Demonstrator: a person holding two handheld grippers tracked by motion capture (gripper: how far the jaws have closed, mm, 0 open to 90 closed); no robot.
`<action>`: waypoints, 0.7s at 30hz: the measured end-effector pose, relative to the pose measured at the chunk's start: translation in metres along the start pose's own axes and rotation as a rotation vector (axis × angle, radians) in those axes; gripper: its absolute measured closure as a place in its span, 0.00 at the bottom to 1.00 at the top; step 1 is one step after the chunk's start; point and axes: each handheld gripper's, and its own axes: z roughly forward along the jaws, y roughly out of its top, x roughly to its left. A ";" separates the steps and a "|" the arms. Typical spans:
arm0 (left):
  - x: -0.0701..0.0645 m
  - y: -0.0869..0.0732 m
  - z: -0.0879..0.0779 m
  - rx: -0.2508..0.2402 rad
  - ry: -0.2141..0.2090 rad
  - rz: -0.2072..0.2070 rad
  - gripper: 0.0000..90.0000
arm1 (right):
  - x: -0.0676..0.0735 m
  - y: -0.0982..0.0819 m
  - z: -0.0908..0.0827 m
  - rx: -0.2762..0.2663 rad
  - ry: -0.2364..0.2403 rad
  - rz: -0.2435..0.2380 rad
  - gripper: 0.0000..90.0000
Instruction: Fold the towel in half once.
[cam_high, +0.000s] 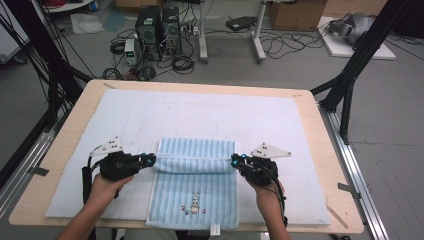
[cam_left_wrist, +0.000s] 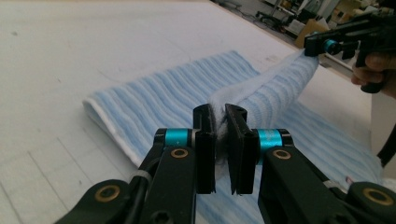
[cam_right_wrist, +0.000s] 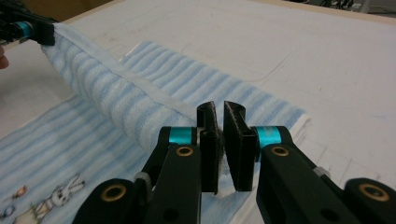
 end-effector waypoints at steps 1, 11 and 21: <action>-0.002 -0.003 0.000 0.010 -0.002 0.000 0.91 | 0.002 -0.004 -0.002 0.001 0.009 -0.003 0.94; -0.013 -0.025 0.001 0.095 -0.035 0.017 0.90 | 0.011 -0.025 -0.013 0.067 0.020 -0.004 0.93; 0.002 -0.011 0.001 0.000 0.056 0.014 0.54 | 0.009 -0.025 -0.012 0.039 -0.012 0.037 0.68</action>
